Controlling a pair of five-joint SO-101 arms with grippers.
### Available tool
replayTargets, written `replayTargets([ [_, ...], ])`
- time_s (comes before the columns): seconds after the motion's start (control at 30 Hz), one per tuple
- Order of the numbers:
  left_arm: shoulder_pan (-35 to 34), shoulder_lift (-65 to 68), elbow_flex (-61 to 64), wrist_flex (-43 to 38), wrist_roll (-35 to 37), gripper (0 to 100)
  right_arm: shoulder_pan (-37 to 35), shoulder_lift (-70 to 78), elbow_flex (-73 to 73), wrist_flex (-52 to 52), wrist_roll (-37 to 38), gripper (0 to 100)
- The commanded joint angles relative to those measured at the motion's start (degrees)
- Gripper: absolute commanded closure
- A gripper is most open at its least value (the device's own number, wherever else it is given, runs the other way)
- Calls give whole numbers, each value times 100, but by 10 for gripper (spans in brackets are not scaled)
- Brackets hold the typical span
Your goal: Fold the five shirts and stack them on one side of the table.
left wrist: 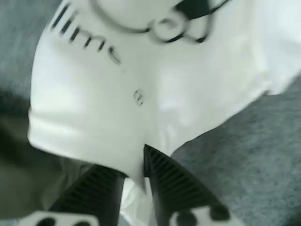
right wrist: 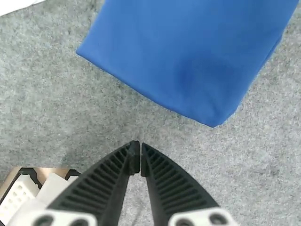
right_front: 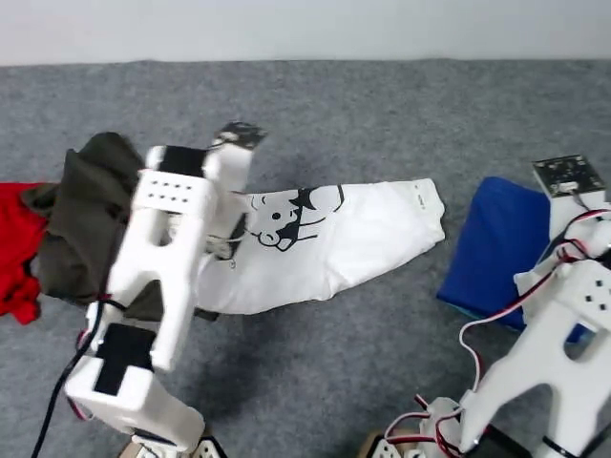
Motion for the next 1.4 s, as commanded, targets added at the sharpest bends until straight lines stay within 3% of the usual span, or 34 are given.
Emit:
replayTargets([
  [0.0,598,-229,-787,70,-9,994,40,-145,-35,171,-79,990],
  [0.6,2207,3059,-5851,448,237,994,75,-136,-35,163,-79,990],
  [0.93,2602,3859,-6703,352,229,994,787,-145,-44,-40,-53,990],
  [1.37,2919,4791,-7477,-290,229,993,813,-145,-35,-22,-79,990],
])
